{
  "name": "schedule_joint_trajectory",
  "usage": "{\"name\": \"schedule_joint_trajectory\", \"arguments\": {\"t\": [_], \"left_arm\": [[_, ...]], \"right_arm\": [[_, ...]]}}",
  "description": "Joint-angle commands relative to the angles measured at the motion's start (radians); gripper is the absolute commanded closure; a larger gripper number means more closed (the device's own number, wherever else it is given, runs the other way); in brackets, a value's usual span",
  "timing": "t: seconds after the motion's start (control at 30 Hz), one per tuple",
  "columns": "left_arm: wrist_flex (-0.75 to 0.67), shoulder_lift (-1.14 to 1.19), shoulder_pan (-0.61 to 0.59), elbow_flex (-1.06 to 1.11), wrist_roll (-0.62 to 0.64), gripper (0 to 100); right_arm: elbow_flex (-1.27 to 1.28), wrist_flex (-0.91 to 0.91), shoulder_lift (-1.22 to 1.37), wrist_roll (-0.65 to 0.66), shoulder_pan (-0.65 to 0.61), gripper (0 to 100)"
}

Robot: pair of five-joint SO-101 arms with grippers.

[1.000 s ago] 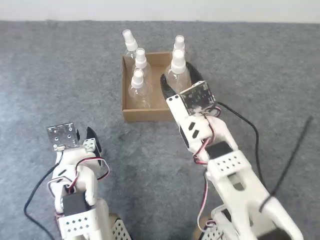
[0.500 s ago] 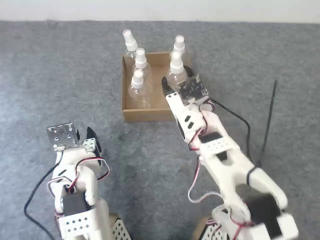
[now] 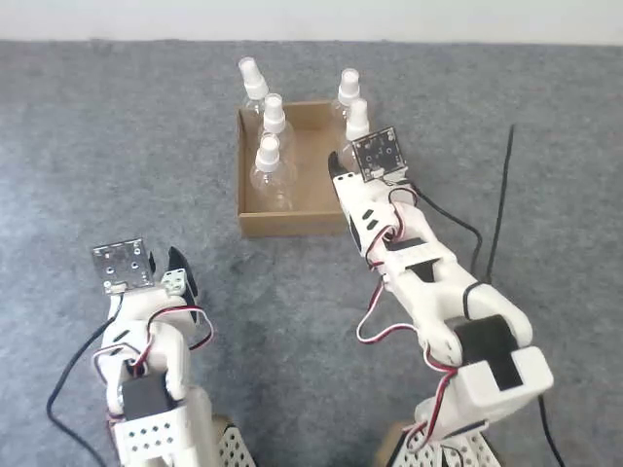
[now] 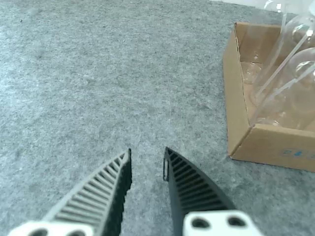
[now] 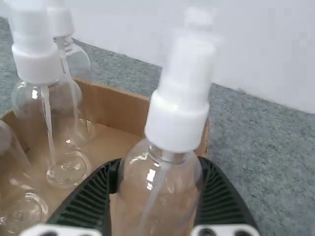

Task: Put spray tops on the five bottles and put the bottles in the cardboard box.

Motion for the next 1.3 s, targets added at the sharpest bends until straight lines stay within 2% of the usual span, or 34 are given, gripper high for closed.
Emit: {"name": "schedule_joint_trajectory", "arguments": {"t": [0.0,0.53,0.8,1.07,1.27], "left_arm": [[-0.002,-0.014,-0.005,-0.010,-0.005,90],[-0.002,-0.014,-0.006,-0.010,-0.005,90],[-0.002,-0.014,-0.006,-0.010,-0.005,90],[-0.002,-0.014,-0.006,-0.010,-0.005,90],[-0.002,-0.014,-0.006,-0.010,-0.005,90]], "right_arm": [[-0.060,-0.030,-0.012,-0.005,-0.001,98.9],[-0.055,-0.030,0.027,-0.003,-0.015,98.7],[-0.037,-0.024,0.027,-0.008,-0.018,82.4],[-0.037,-0.021,0.025,-0.005,-0.019,80.2],[-0.032,0.042,0.015,-0.006,-0.035,72.3]]}}
